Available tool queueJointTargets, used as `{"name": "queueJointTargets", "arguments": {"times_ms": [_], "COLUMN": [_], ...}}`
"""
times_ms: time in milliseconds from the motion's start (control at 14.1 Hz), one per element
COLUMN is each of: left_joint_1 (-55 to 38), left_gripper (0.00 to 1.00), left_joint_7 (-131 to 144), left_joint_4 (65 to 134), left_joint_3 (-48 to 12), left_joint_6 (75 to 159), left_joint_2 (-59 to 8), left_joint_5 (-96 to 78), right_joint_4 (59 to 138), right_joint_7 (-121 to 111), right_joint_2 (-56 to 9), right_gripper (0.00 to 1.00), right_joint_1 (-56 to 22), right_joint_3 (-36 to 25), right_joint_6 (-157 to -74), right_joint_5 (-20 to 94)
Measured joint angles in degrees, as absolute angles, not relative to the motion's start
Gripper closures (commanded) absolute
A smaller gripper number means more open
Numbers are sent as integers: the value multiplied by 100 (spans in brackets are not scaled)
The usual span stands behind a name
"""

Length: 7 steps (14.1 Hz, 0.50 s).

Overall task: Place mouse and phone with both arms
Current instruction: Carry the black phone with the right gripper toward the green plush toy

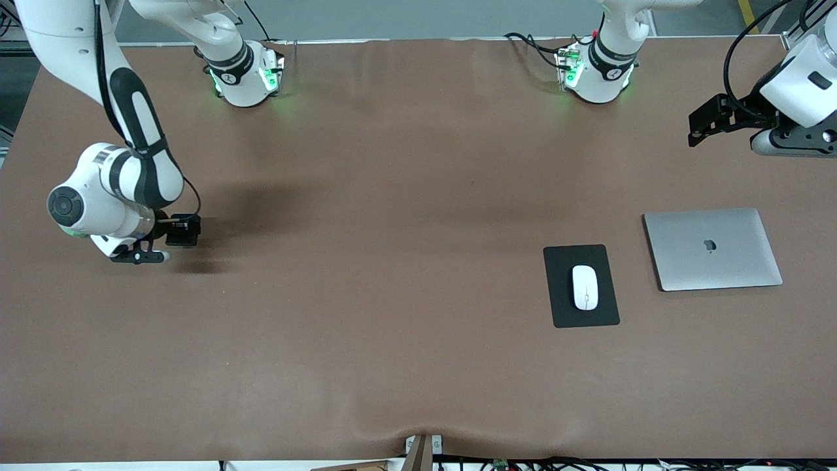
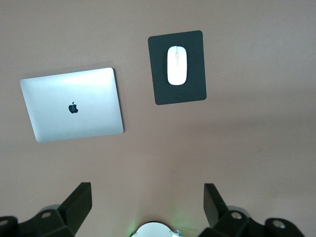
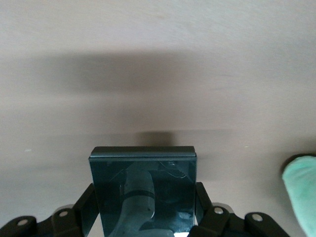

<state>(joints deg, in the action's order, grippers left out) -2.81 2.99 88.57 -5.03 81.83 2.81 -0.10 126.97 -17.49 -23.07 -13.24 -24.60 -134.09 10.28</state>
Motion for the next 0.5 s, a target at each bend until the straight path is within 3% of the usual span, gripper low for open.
{"name": "queueJointTargets", "arguments": {"times_ms": [497], "left_joint_1": [-257], "left_gripper": [0], "left_joint_7": [299], "left_joint_4": [8857], "left_joint_3": [-485], "left_joint_6": [8177], "left_joint_2": [254], "left_joint_5": [-10], "right_joint_4": [12709], "right_joint_7": [-1757], "right_joint_2": [-2640], "right_gripper": [100], "right_joint_1": [-1319], "right_joint_3": [-2410], "right_joint_6": [-13701], "right_joint_5": [1028]}}
